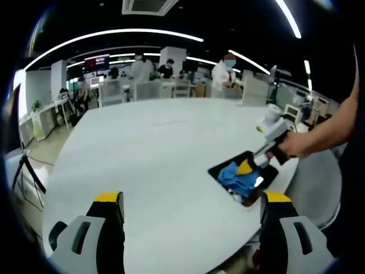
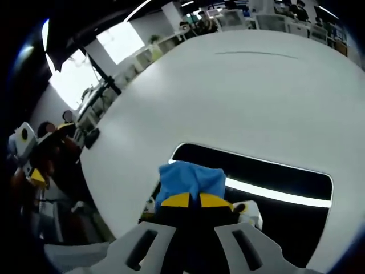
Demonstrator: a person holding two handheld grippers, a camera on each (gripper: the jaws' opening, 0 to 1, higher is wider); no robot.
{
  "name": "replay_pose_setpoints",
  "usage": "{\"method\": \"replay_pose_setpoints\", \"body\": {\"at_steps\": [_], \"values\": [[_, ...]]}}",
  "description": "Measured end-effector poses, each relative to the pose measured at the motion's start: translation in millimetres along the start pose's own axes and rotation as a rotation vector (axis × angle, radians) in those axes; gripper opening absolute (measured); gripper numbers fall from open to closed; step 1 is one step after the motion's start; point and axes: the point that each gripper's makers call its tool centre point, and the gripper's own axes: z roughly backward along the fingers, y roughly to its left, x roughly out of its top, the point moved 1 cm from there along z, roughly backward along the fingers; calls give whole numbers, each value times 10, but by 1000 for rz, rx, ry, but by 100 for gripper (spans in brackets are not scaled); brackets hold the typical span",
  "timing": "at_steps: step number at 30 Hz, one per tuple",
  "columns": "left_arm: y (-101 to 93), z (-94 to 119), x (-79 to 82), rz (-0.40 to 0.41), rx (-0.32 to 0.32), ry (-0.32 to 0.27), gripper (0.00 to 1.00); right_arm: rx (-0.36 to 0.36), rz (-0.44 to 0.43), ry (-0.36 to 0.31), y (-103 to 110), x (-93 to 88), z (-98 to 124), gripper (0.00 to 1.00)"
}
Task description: Wipe the mirror surface with the cleaning cloth until all visible marks leave the cleaned area.
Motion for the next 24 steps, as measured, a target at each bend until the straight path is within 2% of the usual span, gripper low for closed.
{"method": "replay_pose_setpoints", "body": {"at_steps": [11, 24], "values": [[-37, -24, 3, 4, 3, -10, 99, -44, -12, -4, -383, -92, 226, 0], [-114, -76, 29, 2, -6, -21, 99, -96, -80, 1, -883, -241, 536, 0]]}}
